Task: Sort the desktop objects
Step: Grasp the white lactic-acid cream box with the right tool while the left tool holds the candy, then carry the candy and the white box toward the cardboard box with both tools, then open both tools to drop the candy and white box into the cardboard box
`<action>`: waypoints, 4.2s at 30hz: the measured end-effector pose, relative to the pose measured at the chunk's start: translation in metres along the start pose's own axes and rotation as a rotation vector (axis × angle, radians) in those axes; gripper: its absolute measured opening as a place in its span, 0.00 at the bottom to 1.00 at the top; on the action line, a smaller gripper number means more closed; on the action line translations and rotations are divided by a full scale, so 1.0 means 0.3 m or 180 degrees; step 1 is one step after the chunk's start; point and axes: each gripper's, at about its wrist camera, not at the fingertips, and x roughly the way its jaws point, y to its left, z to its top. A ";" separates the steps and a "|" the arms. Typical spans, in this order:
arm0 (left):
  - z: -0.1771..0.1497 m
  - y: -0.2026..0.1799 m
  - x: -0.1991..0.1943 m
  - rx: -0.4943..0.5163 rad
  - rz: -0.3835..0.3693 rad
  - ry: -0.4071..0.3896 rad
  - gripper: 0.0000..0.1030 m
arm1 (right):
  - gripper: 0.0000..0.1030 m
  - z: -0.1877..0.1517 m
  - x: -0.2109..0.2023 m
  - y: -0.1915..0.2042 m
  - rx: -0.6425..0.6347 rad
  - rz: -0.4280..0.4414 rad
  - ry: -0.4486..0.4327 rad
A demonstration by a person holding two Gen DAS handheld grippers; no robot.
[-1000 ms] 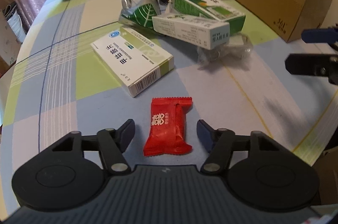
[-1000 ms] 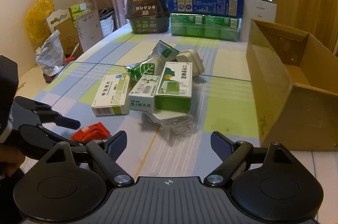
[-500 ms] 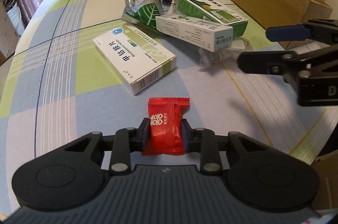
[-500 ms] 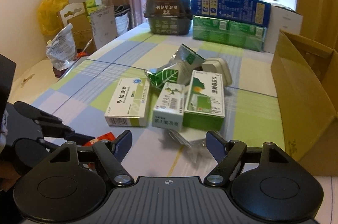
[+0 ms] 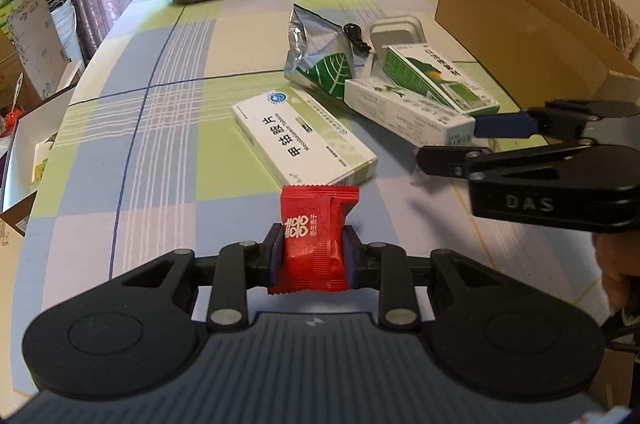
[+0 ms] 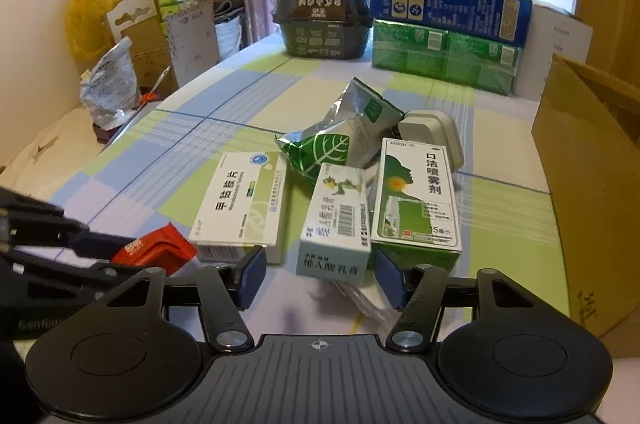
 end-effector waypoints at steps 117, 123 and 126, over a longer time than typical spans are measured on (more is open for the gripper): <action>0.645 -0.974 0.117 0.0552 -0.0595 -0.0466 0.24 | 0.35 0.134 -0.569 -0.975 0.0810 -0.0949 -0.0563; 0.667 -0.993 0.211 0.0551 -0.0591 -0.0387 0.24 | 0.35 0.118 -0.515 -1.038 0.0916 -0.0928 -0.0522; 0.668 -0.999 0.244 0.0564 -0.0584 -0.0353 0.24 | 0.35 0.113 -0.493 -1.059 0.0957 -0.0922 -0.0506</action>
